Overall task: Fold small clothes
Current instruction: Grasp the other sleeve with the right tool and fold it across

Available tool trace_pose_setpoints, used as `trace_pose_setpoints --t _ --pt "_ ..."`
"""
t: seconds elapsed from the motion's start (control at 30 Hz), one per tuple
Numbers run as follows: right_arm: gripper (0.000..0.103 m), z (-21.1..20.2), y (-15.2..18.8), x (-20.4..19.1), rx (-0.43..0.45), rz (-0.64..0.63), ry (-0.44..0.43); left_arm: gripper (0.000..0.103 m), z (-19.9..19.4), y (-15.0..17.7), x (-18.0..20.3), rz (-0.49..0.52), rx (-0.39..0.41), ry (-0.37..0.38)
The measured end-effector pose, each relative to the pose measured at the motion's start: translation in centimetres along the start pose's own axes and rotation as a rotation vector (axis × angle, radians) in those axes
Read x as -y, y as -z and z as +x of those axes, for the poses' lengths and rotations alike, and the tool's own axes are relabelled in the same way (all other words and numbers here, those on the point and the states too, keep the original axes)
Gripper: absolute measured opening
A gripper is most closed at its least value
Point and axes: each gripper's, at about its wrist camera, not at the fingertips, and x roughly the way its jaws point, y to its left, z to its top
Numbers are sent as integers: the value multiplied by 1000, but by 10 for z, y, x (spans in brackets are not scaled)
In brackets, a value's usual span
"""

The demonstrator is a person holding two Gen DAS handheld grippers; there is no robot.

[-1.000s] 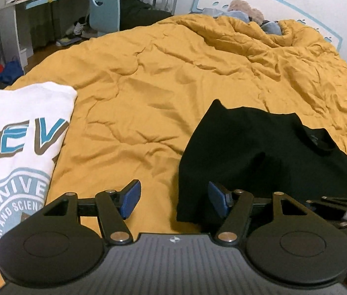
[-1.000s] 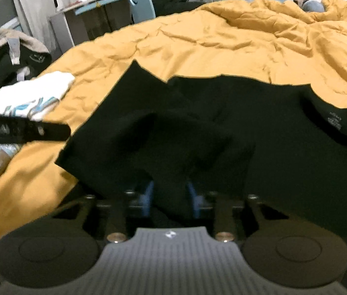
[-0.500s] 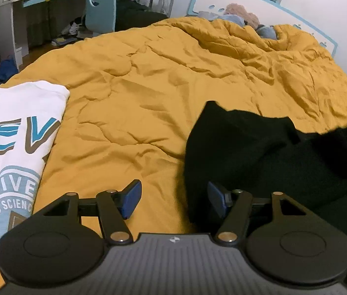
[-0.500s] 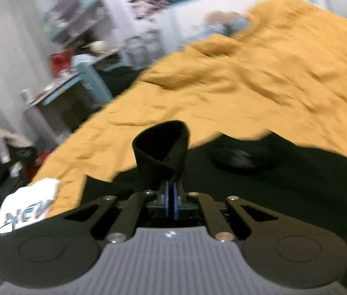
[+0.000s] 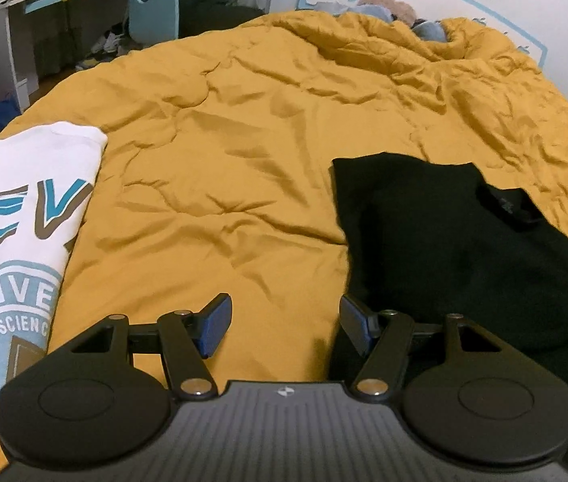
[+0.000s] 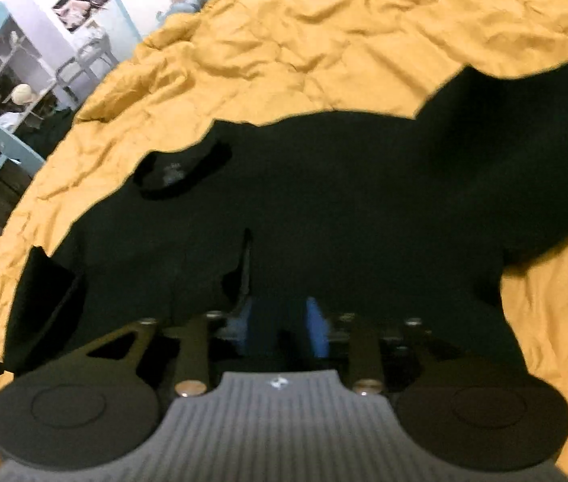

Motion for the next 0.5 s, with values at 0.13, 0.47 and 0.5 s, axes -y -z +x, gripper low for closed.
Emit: trace_pose_setpoints --t 0.13,0.47,0.5 --pt "42 20 -10 -6 -25 30 -87 72 -5 5 8 79 -5 46" --pt "4 72 2 -23 -129 135 -138 73 10 30 31 345 -76 15" --pt "4 69 0 -27 -117 125 -140 73 14 29 30 342 -70 21"
